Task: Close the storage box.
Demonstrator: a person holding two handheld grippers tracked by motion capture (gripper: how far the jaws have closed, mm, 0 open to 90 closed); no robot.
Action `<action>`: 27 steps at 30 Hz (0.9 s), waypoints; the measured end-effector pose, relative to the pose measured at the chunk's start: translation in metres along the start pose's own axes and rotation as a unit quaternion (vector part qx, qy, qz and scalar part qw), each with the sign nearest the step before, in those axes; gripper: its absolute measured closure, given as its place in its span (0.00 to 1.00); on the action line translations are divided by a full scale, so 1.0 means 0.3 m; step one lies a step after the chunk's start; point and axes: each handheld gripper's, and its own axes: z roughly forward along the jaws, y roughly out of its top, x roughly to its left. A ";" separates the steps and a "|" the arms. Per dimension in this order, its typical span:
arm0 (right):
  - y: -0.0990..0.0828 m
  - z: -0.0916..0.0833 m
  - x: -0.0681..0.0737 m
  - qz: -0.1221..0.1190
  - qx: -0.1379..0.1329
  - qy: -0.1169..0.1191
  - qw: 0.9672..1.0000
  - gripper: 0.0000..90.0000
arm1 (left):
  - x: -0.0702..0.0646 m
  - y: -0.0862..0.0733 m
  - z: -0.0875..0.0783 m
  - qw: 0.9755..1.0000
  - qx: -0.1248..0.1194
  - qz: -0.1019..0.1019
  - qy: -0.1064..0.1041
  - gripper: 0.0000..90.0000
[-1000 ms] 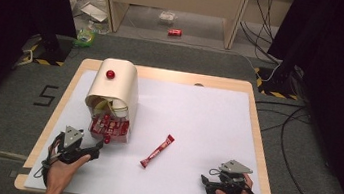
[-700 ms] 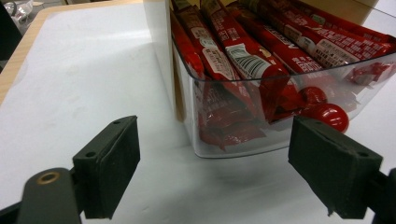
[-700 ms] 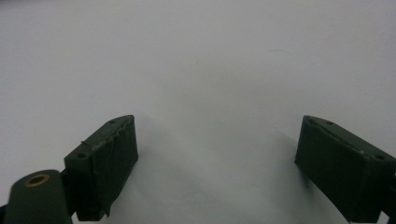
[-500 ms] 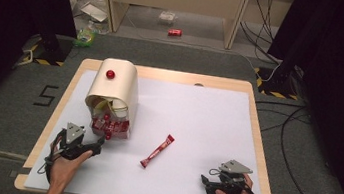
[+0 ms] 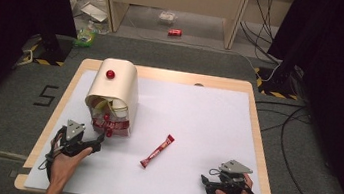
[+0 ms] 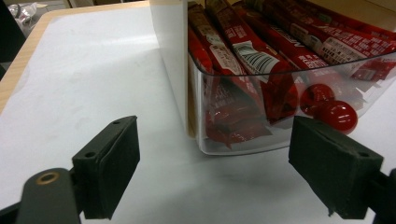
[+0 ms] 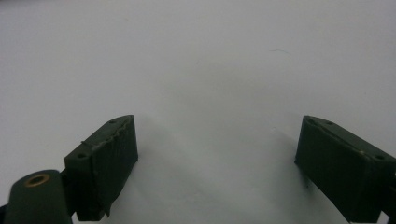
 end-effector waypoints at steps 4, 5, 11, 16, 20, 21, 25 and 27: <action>0.000 0.000 0.000 0.000 -0.001 0.000 1.000 0.15 | 0.004 0.002 0.006 1.000 0.001 -0.004 -0.003 0.18; 0.000 0.000 0.000 0.000 0.000 0.000 1.000 0.15 | 0.006 0.002 0.008 1.000 0.001 -0.008 -0.005 0.18; 0.000 0.000 0.000 0.000 0.000 0.000 1.000 0.15 | 0.010 0.005 0.016 1.000 0.001 -0.009 -0.004 0.18; 0.000 0.000 0.000 0.000 0.000 0.000 1.000 0.15 | 0.010 0.008 0.023 1.000 0.000 -0.008 -0.001 0.18; 0.000 0.000 0.000 0.000 0.000 0.000 1.000 0.15 | 0.014 0.008 0.031 1.000 0.001 -0.010 -0.002 0.18; 0.000 0.000 0.000 0.000 0.000 0.000 1.000 0.15 | 0.014 0.008 0.031 1.000 0.001 -0.010 -0.002 0.18; 0.000 0.000 0.000 0.000 0.000 0.001 1.000 0.15 | 0.013 0.018 0.040 1.000 0.006 -0.004 0.002 0.18; 0.000 0.000 0.000 0.000 0.000 0.000 1.000 0.15 | 0.009 0.027 0.041 1.000 0.006 0.000 -0.003 0.18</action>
